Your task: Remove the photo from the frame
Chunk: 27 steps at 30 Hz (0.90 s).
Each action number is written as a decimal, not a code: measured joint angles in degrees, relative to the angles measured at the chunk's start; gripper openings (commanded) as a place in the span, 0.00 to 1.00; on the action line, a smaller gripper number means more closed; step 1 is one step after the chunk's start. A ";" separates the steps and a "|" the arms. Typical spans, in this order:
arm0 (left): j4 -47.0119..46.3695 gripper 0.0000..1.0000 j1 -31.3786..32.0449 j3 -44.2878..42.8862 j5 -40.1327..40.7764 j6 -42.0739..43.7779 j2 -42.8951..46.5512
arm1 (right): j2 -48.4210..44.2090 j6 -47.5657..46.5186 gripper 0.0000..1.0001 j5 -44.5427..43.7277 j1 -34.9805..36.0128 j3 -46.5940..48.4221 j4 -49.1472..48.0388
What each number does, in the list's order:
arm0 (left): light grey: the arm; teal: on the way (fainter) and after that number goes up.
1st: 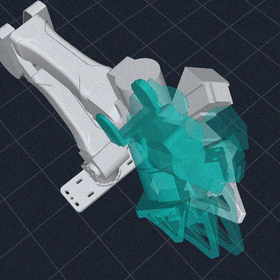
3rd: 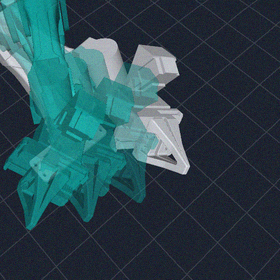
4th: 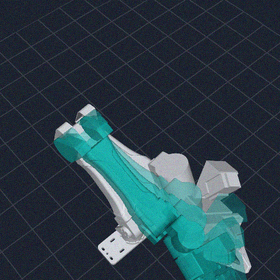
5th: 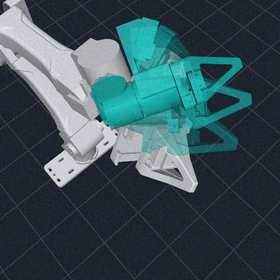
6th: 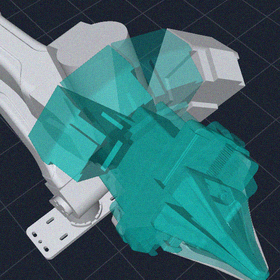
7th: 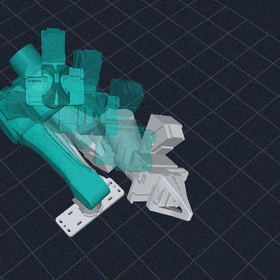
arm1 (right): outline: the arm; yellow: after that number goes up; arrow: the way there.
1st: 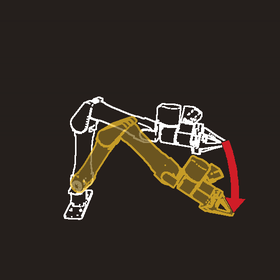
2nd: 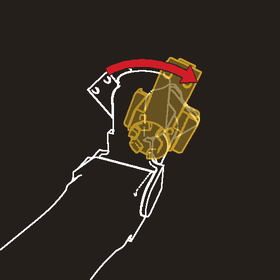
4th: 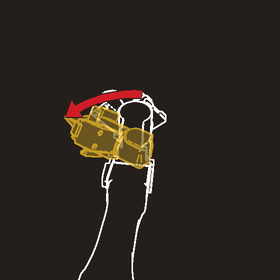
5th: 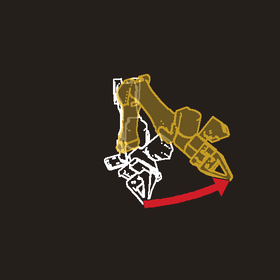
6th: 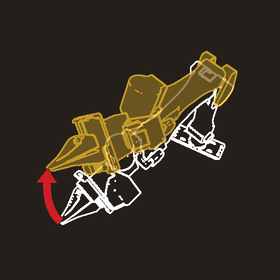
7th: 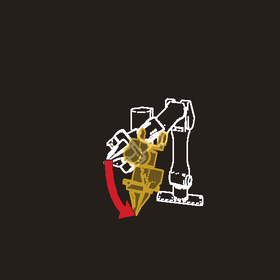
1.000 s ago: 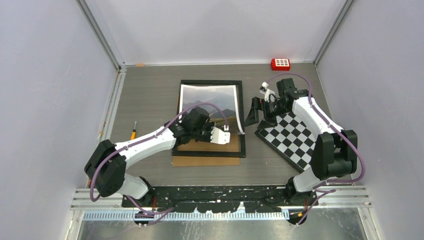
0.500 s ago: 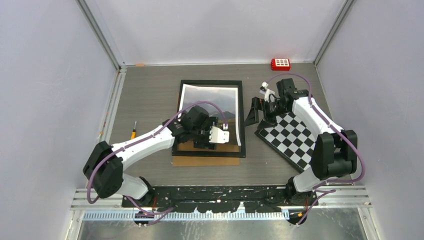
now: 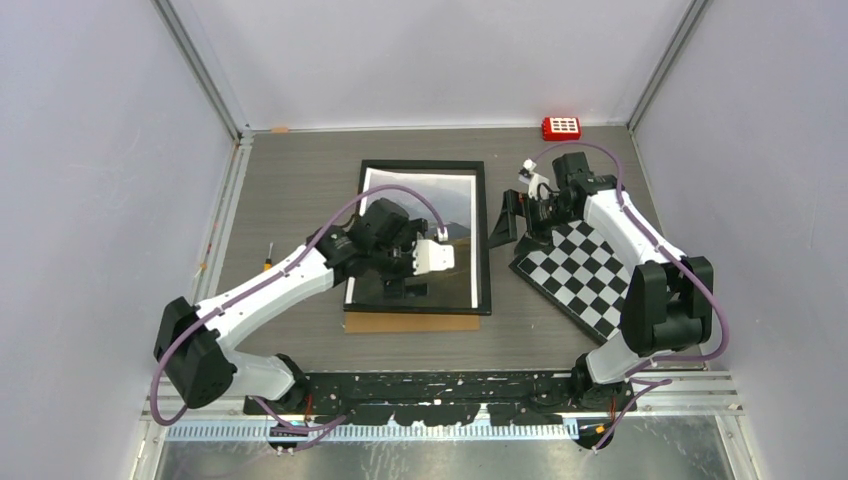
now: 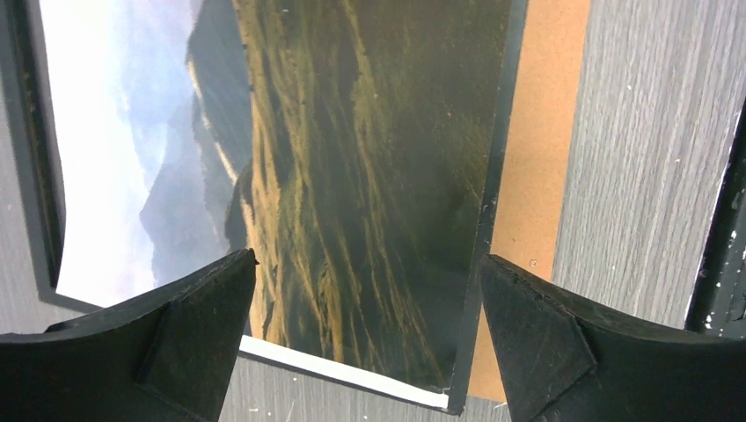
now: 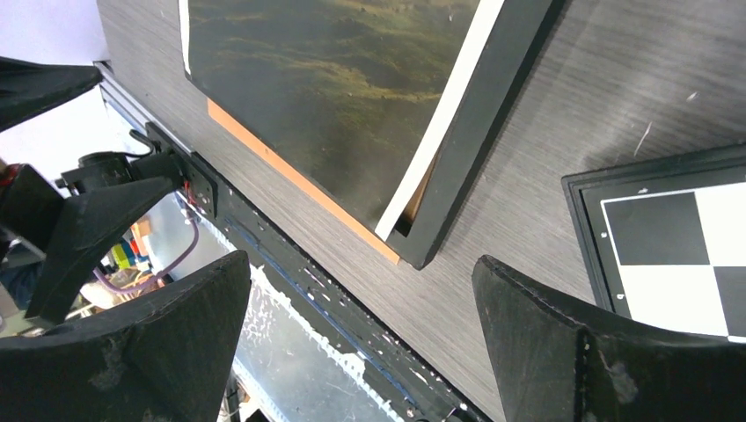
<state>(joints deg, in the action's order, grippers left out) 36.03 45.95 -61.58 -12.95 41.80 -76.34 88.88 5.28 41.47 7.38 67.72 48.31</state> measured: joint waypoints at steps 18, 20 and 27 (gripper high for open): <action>12.52 1.00 -28.11 -24.63 -4.50 -25.33 -3.63 | 0.94 -2.10 1.00 -2.93 -0.48 11.41 0.20; 14.03 1.00 -33.14 -25.53 -5.40 -28.13 -5.09 | 0.81 -2.29 1.00 -3.48 -1.33 10.99 -0.02; 18.45 1.00 -53.44 -24.63 -12.39 -33.53 -6.80 | -2.10 -3.10 1.00 -5.77 -7.67 5.07 -1.60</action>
<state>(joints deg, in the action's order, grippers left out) 54.48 -7.49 -86.21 -25.34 8.27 -83.13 86.78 2.17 35.70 -0.30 72.79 46.72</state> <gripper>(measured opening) 0.996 0.995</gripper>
